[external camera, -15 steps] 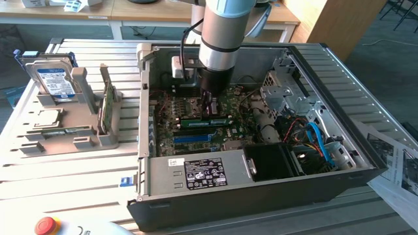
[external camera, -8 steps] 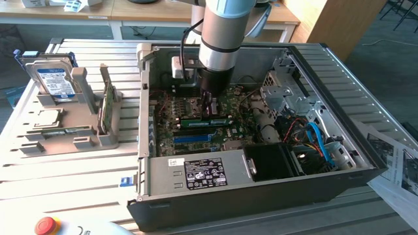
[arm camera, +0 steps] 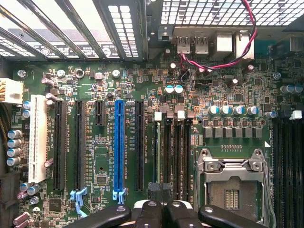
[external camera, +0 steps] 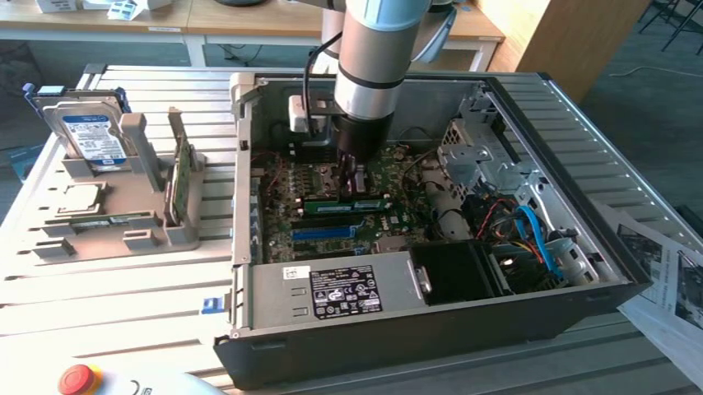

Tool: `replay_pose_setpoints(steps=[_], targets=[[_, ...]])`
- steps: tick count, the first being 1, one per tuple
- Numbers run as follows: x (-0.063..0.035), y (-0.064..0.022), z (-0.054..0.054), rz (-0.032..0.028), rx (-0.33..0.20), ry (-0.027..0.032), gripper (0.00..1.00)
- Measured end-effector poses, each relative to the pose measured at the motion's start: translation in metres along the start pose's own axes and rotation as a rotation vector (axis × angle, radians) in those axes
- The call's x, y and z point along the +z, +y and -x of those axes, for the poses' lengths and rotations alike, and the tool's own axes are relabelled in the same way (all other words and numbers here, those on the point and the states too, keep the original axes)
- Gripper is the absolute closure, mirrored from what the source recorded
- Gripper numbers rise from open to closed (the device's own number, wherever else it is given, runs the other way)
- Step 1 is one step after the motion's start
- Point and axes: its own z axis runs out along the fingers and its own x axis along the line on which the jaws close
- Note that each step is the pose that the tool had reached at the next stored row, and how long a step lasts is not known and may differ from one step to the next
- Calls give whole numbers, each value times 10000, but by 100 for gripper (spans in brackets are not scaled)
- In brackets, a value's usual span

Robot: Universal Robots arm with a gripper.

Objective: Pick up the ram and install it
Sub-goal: 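Press down the ram until it locks into place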

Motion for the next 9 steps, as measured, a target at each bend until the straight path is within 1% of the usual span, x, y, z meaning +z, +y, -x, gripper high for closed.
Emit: replay_pose_setpoints(steps=[9], targets=[[19,-1,0,1,0,1,90]])
